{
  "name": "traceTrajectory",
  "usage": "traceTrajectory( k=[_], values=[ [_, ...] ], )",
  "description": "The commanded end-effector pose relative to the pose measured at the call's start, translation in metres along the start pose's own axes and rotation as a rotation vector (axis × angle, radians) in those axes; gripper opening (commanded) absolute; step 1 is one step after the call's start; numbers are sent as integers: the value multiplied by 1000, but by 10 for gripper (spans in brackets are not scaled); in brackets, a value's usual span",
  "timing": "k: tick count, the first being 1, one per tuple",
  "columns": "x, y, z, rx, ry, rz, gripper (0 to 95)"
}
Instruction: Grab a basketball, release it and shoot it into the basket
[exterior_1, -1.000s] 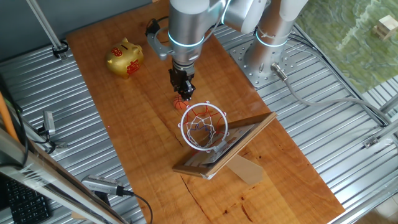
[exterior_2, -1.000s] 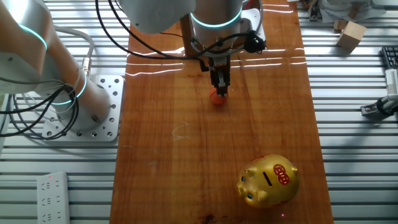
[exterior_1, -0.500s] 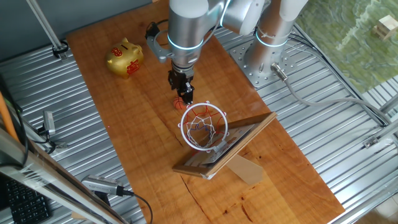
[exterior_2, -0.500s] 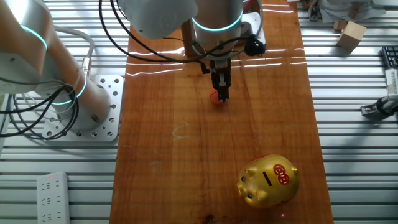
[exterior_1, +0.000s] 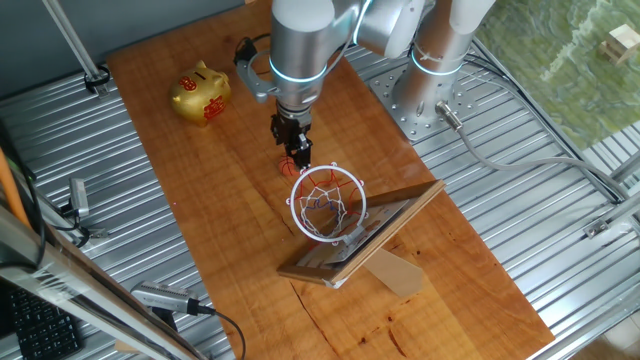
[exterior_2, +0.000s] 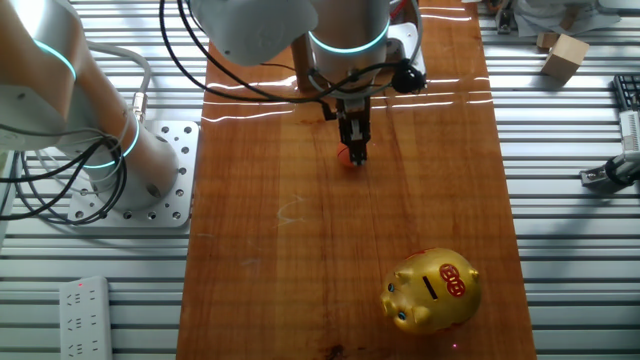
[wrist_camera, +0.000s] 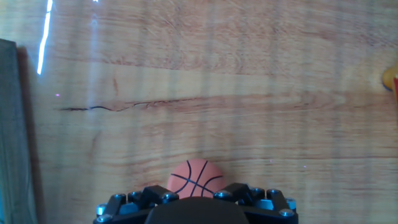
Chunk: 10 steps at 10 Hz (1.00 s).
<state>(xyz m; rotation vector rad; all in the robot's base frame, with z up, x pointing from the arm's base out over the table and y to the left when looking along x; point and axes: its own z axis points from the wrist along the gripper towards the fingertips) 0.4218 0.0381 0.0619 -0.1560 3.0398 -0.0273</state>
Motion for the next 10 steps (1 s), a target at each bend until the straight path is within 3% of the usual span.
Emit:
traceTrajectory(
  k=[1, 10],
  values=[
    [1, -2, 3, 5, -2, 4, 760],
    [4, -2, 19, 7, -5, 13, 760]
  ],
)
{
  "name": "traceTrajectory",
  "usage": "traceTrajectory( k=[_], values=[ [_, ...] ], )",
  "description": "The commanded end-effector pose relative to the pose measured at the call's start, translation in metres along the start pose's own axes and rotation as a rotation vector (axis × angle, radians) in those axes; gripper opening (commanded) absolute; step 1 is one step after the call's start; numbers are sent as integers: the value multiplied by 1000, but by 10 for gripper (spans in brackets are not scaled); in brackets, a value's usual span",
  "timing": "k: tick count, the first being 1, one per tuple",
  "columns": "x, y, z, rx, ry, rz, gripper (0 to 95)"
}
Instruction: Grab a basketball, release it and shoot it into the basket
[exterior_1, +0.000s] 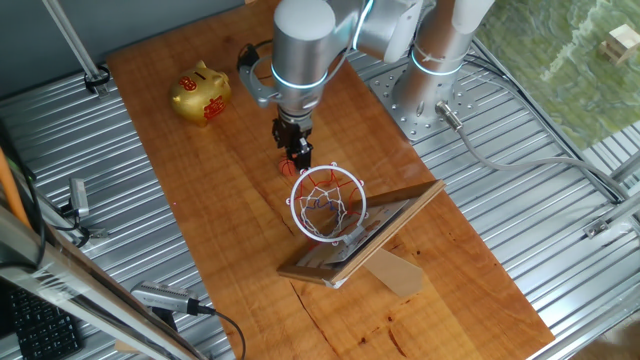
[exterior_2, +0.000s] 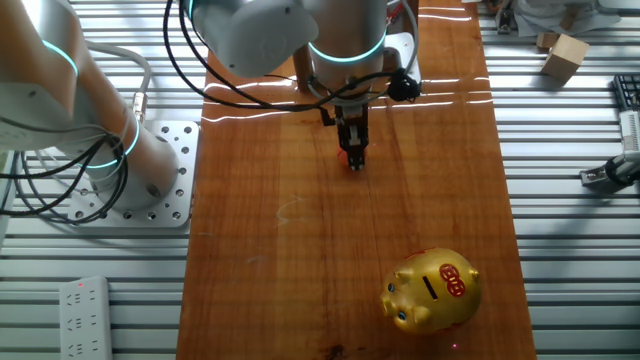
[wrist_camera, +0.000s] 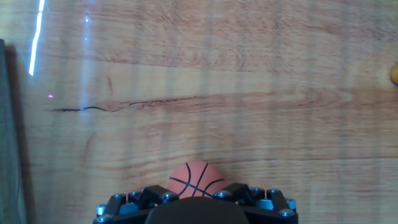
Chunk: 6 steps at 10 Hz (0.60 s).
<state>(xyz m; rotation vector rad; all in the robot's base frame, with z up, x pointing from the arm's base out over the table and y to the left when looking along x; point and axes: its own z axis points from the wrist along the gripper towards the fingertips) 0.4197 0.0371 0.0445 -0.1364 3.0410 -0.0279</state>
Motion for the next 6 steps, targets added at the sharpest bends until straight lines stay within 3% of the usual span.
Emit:
traceTrajectory(
  k=[1, 5, 6],
  values=[
    [0, -2, 4, 6, -6, 2, 760],
    [1, -1, 8, 6, -13, 5, 760],
    [1, -1, 8, 7, -21, 8, 570]
  ],
)
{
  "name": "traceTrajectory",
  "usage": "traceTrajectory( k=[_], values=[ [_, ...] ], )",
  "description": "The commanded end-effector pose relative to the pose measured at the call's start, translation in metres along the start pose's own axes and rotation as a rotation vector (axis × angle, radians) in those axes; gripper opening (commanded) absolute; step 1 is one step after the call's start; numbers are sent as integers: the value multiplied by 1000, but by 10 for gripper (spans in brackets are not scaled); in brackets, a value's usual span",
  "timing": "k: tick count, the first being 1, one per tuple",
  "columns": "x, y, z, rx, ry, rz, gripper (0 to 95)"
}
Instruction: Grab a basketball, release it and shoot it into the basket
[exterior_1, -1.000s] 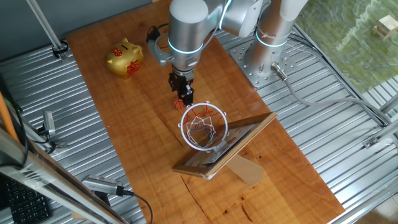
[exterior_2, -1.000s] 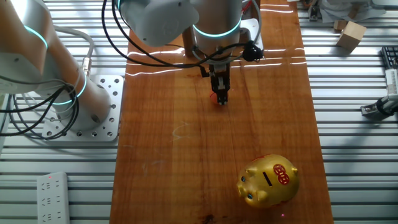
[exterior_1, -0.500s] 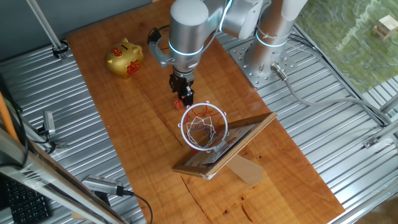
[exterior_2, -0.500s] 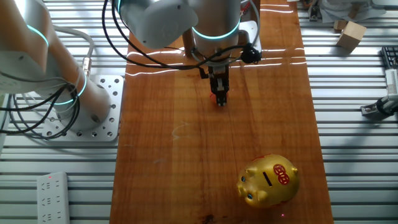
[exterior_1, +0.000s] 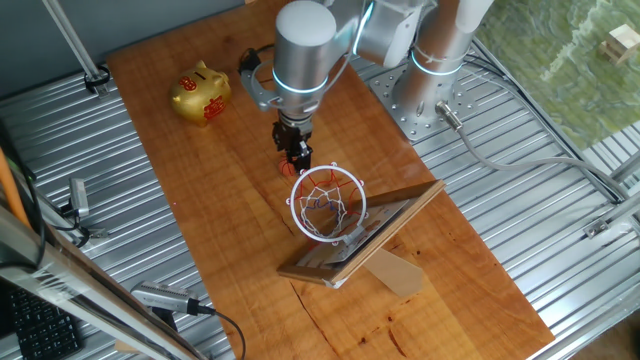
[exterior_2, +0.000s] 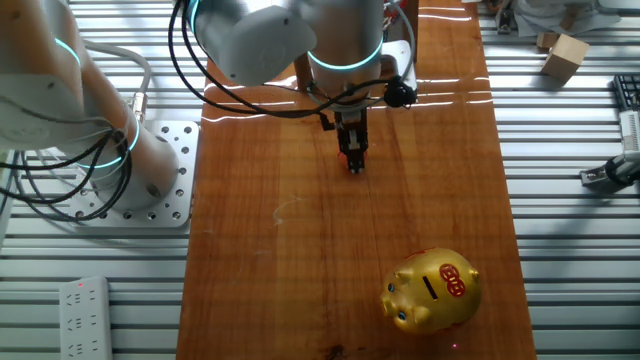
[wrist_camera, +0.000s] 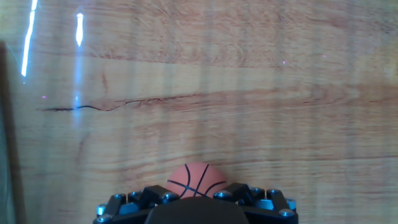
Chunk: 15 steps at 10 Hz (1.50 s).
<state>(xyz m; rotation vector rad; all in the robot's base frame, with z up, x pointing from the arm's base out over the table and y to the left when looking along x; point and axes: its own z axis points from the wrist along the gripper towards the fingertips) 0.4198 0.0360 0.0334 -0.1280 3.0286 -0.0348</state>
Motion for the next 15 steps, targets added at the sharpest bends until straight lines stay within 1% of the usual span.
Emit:
traceTrajectory(
  k=[1, 2, 11, 13, 15],
  values=[
    [0, -1, -3, 2, -10, 6, 380],
    [0, -1, -3, 0, -14, 26, 0],
    [-1, -1, -6, -10, -22, 29, 0],
    [-5, -1, -12, -12, -14, 24, 0],
    [-11, 0, -25, -13, 7, 25, 0]
  ],
)
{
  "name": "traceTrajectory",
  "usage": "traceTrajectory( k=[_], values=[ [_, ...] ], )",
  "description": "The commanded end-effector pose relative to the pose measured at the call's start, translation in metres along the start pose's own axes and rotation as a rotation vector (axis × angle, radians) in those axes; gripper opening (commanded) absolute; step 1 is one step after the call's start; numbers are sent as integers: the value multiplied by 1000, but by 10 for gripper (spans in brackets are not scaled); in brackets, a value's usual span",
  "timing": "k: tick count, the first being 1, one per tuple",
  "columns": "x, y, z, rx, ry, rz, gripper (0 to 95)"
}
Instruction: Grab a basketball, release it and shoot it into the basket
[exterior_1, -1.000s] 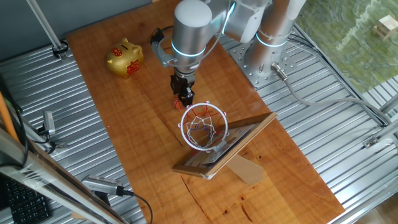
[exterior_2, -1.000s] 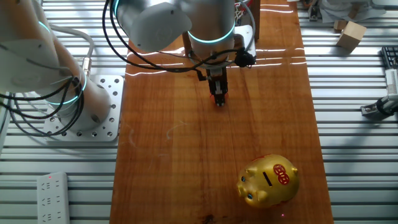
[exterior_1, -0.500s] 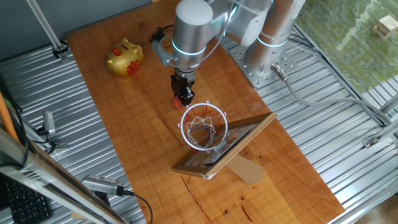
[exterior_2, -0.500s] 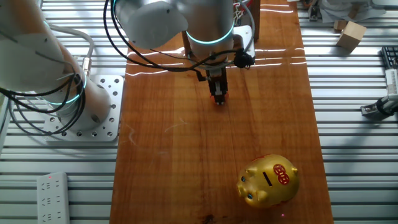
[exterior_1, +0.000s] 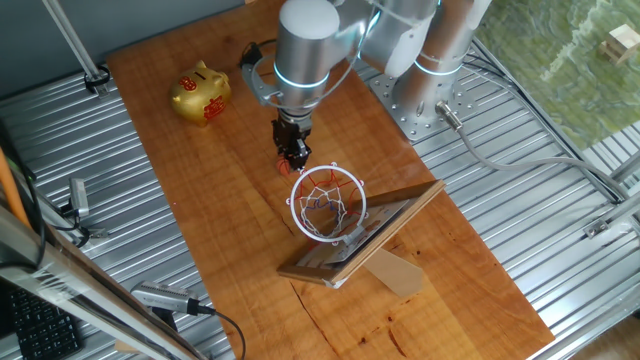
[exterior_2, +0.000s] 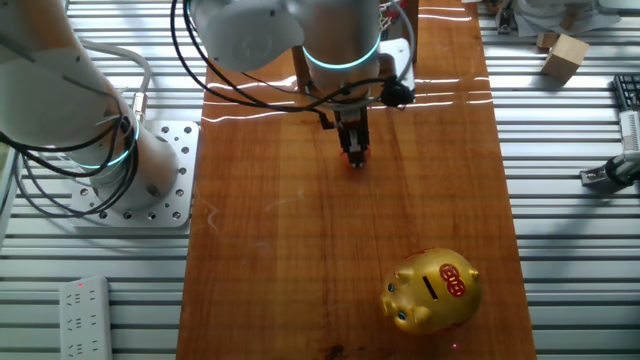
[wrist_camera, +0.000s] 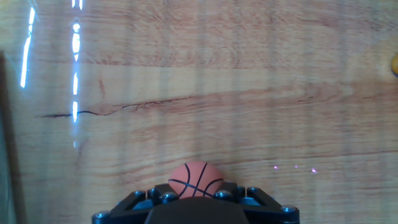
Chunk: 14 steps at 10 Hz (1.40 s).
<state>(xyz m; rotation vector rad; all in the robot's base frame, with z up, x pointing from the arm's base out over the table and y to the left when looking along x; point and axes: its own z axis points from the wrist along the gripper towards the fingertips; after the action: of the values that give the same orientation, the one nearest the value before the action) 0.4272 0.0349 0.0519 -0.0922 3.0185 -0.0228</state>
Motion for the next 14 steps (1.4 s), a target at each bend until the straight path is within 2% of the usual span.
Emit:
traceTrajectory(
  k=[1, 7, 11, 12, 14],
  values=[
    [-4, 2, -13, -9, 23, 3, 0],
    [-20, 10, -54, -14, 82, 7, 0],
    [-25, 18, -87, -15, 86, 8, 0],
    [-30, 23, -99, -14, 86, 10, 0],
    [-38, 29, -116, -16, 91, 9, 0]
  ],
)
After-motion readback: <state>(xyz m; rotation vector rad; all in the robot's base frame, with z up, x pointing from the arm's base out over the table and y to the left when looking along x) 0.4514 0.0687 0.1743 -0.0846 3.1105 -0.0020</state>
